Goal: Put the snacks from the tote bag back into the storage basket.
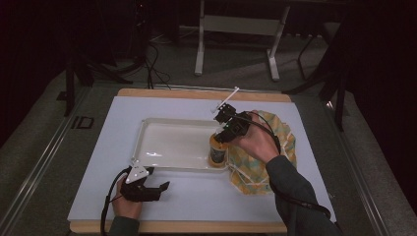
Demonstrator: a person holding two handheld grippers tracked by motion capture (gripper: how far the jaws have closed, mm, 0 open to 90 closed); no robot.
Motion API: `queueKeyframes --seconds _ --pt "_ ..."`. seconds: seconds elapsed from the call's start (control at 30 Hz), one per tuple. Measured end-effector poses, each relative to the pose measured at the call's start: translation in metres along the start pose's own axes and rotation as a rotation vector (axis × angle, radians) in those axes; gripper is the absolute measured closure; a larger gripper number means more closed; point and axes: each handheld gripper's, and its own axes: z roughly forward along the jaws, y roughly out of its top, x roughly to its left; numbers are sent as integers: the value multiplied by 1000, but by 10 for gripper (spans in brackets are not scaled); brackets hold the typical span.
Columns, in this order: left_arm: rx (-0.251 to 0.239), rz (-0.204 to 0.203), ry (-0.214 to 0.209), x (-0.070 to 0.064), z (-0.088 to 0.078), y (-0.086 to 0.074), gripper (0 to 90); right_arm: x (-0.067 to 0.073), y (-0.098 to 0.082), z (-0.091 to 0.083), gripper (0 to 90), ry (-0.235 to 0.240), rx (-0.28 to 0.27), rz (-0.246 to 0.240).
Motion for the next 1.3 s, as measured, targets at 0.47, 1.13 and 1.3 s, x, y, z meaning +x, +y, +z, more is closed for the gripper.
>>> queueKeyframes --seconds 0.47,1.13,1.3 --pt "-1 0 0 0 0 0 192 2 -4 7 588 4 14 -2" --pt "-1 -1 0 0 0 0 192 9 -5 10 587 -18 39 18" --pt "0 -1 0 0 0 0 192 10 -5 10 587 -24 38 23"
